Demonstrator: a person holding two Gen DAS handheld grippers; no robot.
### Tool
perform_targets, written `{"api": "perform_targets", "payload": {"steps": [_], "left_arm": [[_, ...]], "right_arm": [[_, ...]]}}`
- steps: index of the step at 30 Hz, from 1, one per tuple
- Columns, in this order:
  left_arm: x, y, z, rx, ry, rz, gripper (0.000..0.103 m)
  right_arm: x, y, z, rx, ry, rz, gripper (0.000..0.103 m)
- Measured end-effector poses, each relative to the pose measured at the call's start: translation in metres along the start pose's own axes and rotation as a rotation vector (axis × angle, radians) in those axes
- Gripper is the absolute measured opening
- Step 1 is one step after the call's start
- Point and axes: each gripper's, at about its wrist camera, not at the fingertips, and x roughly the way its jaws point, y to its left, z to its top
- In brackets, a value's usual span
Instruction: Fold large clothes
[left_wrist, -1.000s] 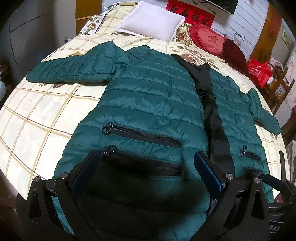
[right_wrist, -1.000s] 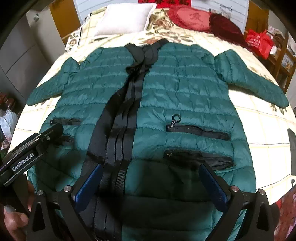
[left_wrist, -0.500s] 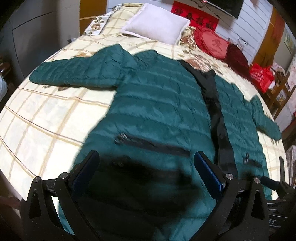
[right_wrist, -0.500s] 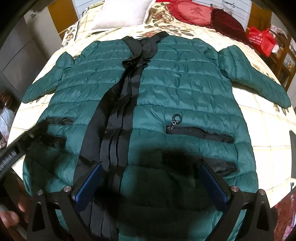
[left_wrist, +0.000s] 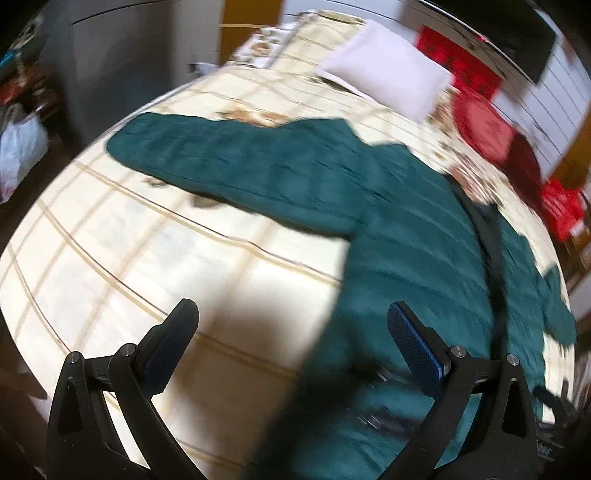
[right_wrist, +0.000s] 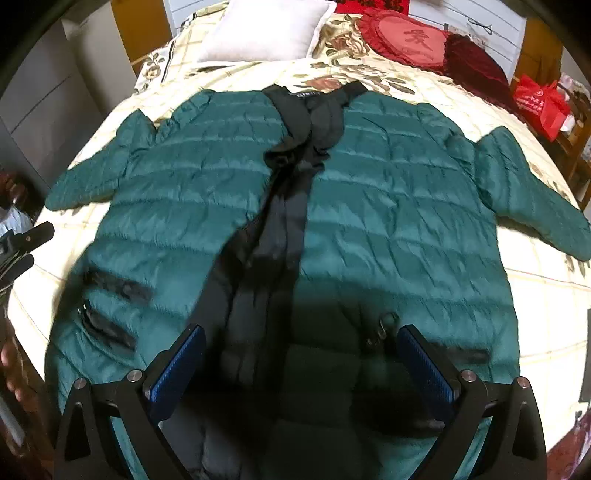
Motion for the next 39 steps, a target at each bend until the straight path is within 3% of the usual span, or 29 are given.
{"api": "perform_targets", "payload": {"steps": [10, 21, 26, 28, 39], "left_arm": [[0.036, 0.091, 0.054, -0.205, -0.027, 0.094, 0.102], [0.066, 0.139, 0.099, -0.252, -0.068, 0.214, 0.102], [0.080, 0.150, 0.112, -0.232, -0.067, 0.261, 0.102], [0.083, 0.154, 0.117, -0.222, -0.072, 0.280, 0.102], [0.104, 0.206, 0.149, -0.406, -0.101, 0.236, 0.102]], "right_arm": [[0.018, 0.011, 0.022, -0.006, -0.026, 0.055, 0.103], [0.029, 0.023, 0.045, -0.056, -0.004, 0.022, 0.103], [0.036, 0.042, 0.049, -0.161, -0.018, -0.078, 0.103], [0.038, 0.043, 0.050, -0.162, -0.014, -0.075, 0.103], [0.041, 0.035, 0.043, -0.049, 0.034, 0.053, 0.103]]}}
